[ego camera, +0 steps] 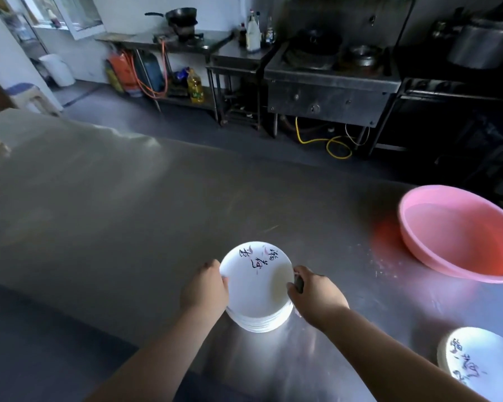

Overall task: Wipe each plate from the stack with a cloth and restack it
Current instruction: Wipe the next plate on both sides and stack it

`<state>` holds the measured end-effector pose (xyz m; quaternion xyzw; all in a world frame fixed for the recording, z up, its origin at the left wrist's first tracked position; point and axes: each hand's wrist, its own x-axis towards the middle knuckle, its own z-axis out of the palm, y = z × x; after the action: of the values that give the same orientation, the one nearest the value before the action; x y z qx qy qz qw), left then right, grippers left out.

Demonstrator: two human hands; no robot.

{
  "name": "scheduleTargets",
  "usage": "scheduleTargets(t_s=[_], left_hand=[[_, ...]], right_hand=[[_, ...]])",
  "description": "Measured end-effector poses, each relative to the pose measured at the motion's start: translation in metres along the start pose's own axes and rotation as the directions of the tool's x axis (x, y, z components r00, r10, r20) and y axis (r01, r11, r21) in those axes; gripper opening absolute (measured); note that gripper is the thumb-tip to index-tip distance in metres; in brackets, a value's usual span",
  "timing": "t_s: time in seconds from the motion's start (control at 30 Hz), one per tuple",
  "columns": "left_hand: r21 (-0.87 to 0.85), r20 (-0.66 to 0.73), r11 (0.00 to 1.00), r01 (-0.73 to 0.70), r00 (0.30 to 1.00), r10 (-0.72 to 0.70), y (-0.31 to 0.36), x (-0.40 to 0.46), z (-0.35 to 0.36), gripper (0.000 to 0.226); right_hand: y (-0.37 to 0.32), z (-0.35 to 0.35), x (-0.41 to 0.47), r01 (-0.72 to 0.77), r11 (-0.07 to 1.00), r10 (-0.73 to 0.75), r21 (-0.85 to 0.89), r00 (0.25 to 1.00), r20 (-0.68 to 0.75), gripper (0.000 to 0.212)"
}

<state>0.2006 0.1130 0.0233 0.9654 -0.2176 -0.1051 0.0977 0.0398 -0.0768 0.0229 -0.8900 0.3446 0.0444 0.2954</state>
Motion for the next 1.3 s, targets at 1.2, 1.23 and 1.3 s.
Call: scheduleTargets(t_s=[1.2,1.23,1.3], left_hand=[[-0.475,0.361,0.862,-0.178,0.854,0.375,0.126,-0.105,0.145,0.035],[-0.462,0.360,0.868,-0.180,0.857,0.369,0.127,-0.107,0.152,0.038],[-0.430,0.374,0.884,-0.184,0.854,0.361,0.130,-0.109,0.161,0.041]], right_hand=[[0.197,-0.002,-0.115,-0.501,0.828,0.526,0.252,0.849,-0.043,0.036],[0.201,0.001,-0.115,-0.512,0.823,0.535,0.246,0.844,-0.034,0.035],[0.207,0.007,-0.115,-0.523,0.819,0.543,0.236,0.839,-0.025,0.036]])
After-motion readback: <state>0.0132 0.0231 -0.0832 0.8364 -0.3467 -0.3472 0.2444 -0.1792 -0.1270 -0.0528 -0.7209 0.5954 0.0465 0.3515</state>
